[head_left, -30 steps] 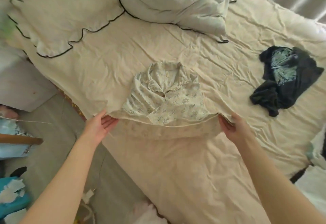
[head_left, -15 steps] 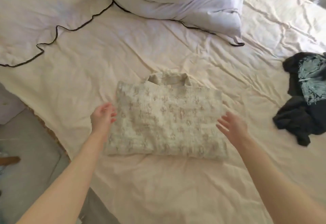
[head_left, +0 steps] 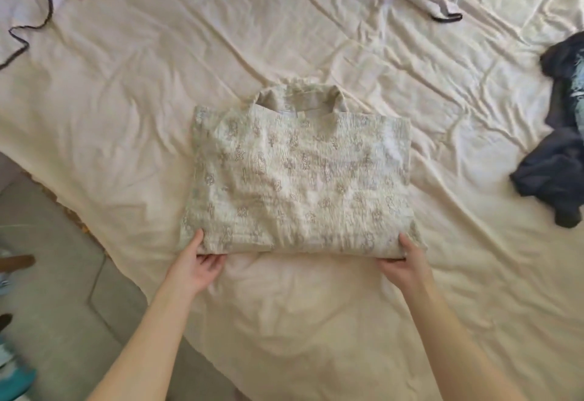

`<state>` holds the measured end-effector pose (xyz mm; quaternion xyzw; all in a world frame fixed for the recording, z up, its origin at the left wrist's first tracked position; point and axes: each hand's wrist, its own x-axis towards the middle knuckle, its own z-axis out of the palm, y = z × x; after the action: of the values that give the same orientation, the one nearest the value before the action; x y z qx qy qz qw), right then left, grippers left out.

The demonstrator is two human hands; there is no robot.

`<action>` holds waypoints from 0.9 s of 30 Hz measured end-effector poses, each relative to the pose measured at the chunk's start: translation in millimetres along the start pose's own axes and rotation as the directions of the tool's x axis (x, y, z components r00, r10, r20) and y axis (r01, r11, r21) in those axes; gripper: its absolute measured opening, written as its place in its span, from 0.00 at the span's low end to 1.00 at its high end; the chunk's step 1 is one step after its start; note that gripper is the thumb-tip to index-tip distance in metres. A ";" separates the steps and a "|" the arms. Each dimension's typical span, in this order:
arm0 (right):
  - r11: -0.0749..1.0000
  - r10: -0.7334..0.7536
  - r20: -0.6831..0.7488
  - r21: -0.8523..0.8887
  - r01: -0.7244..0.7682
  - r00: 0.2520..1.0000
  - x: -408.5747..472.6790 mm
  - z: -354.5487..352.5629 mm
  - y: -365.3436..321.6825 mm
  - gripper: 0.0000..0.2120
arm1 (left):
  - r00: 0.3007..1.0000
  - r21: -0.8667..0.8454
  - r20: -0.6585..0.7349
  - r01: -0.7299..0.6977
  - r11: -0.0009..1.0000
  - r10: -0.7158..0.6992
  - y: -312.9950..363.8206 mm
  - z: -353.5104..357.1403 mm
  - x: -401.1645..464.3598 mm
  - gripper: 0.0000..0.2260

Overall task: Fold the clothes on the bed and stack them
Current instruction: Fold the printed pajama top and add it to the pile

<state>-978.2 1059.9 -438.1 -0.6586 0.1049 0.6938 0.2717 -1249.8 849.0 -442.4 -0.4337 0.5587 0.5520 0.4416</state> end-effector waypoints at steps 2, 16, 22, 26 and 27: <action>0.998 -0.061 -0.025 -0.037 0.060 0.998 -5.8 -2.9 -2.9 0.18 | 0.997 -0.028 -0.044 -0.060 0.998 0.059 -0.1 -0.9 -4.8 0.20; 0.965 -0.112 -0.131 -0.250 0.076 0.985 -66.9 -139.6 22.2 0.14 | 0.884 0.231 -0.215 -0.366 0.901 0.414 -67.5 -91.3 -77.6 0.15; 0.951 -0.057 0.021 -0.303 0.061 0.998 -71.7 -151.7 18.6 0.11 | 0.411 0.571 0.149 -0.779 0.261 0.899 -96.5 -20.2 -133.6 0.07; 0.965 -0.001 0.071 -0.263 0.019 0.997 -66.1 -154.1 15.2 0.11 | 0.117 0.396 0.689 -0.887 -0.236 0.715 -171.1 36.4 -167.2 0.16; 0.969 0.011 0.076 -0.246 0.008 0.997 -64.2 -157.2 13.8 0.11 | 0.095 0.355 0.789 -0.877 -0.324 0.607 -194.6 47.3 -166.8 0.17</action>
<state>-851.6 954.0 -396.0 -0.6601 0.0083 0.7264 0.1913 -1020.9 893.0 -325.7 0.4121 0.8026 0.3954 0.1722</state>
